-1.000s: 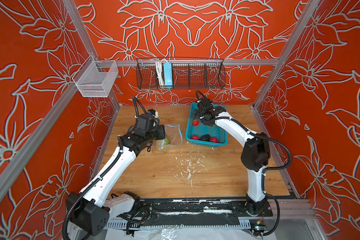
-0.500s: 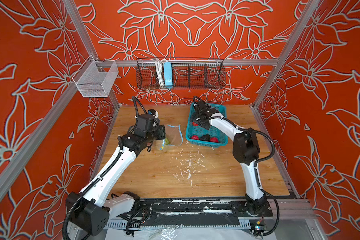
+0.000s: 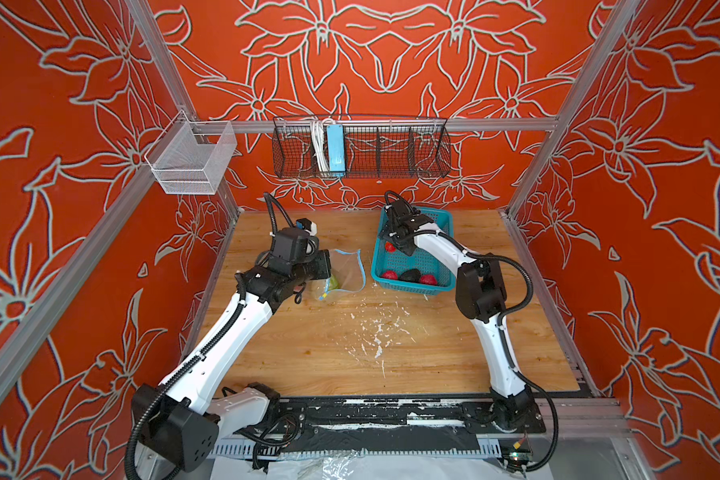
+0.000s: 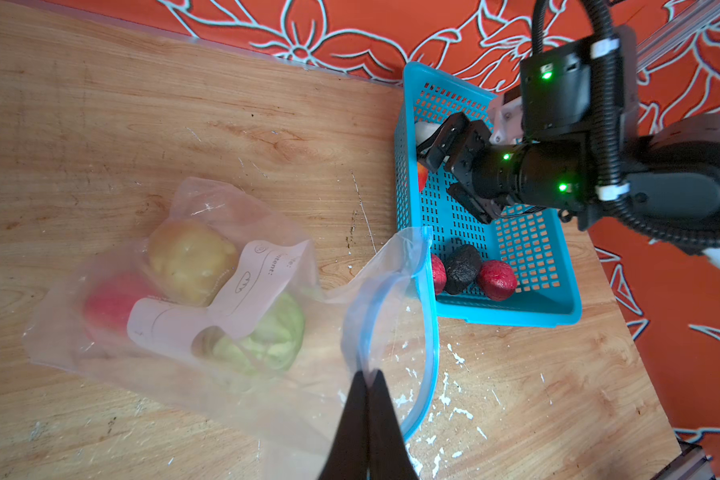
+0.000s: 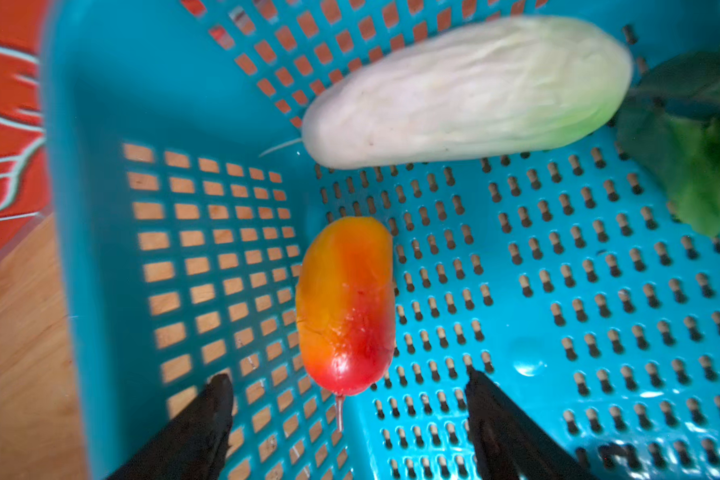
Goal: Place the food in the zip-top bag and seal the zipper
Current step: 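Lower the right gripper and grasp the orange-red mango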
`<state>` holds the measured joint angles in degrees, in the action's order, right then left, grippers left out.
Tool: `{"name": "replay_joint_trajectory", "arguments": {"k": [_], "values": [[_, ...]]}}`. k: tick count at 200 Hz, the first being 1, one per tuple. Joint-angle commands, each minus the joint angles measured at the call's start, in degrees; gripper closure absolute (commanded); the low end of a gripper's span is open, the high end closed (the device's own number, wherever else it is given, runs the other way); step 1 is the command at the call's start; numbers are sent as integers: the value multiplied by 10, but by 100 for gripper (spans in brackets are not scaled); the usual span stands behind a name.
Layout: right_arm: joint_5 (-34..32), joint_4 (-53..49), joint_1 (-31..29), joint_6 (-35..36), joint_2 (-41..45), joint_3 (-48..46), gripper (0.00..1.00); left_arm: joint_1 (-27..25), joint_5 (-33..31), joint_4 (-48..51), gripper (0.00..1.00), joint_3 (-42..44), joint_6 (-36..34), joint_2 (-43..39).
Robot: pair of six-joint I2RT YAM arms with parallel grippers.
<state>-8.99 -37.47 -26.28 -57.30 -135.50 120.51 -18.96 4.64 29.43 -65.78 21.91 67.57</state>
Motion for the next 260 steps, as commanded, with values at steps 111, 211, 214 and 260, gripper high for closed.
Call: {"name": "replay_joint_trajectory", "arguments": {"k": [111,211,214,260], "values": [[41,0,29,-35,-74,64,24,4,18,-13,100,0,5,9],[57,14,35,-35,-62,50,56,5,18,-11,100,-1,4,12],[57,14,36,-34,-61,48,58,4,17,-11,100,-1,4,12],[54,28,35,-22,-17,3,64,4,11,-11,100,0,6,8]]}}
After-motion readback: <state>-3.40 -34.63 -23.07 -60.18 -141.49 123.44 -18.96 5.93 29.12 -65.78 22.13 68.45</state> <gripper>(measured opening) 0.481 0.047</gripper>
